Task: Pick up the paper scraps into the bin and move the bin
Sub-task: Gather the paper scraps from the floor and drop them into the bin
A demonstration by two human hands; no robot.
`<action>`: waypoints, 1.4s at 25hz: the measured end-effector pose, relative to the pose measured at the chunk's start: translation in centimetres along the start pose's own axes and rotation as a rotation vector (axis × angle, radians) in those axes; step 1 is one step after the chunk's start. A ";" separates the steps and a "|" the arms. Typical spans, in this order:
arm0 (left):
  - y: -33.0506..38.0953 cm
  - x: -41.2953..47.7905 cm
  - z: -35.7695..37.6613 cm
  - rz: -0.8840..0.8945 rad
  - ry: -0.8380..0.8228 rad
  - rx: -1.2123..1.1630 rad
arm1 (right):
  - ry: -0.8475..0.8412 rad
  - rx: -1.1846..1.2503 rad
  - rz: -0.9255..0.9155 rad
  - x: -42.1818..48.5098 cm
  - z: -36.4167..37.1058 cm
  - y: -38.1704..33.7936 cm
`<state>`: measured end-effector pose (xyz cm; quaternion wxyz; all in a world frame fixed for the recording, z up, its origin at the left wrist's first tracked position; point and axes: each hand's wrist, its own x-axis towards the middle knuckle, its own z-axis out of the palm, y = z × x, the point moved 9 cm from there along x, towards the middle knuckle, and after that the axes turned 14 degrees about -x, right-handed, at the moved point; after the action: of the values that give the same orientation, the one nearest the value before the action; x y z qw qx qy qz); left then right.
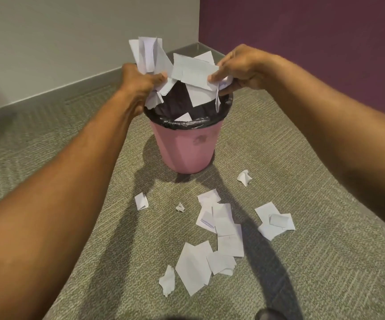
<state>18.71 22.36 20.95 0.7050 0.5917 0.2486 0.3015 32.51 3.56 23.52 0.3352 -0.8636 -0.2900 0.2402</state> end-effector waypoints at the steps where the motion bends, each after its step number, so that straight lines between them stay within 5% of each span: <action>1: -0.3 0.6 0.3 -0.010 0.008 0.026 | 0.037 -0.006 0.019 0.7 0.0 0.1; 13: -3.2 2.7 2.0 -0.129 -0.118 0.199 | 0.116 -0.046 0.057 3.8 1.6 2.1; 19: -1.4 2.1 2.3 -0.042 -0.122 0.327 | 0.166 -0.054 -0.037 3.5 1.5 2.0; 23: -0.4 -0.8 -0.6 0.193 0.067 0.178 | 0.204 0.065 -0.170 0.4 1.9 2.5; 28: -6.8 -8.1 -6.5 0.305 0.420 0.250 | -0.173 -0.017 -0.229 -4.2 5.4 7.9; 32: -21.5 -15.5 -3.7 -0.061 0.043 0.463 | -0.174 -0.183 -0.045 -3.2 6.9 15.8; 35: -27.7 -18.3 0.2 -0.115 -0.247 0.778 | -0.132 -0.418 0.089 -1.3 9.4 21.7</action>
<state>9.75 5.75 -6.41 0.4689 0.8311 0.2903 0.0719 33.26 -6.37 2.04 0.1182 -0.9087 -0.3163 0.2453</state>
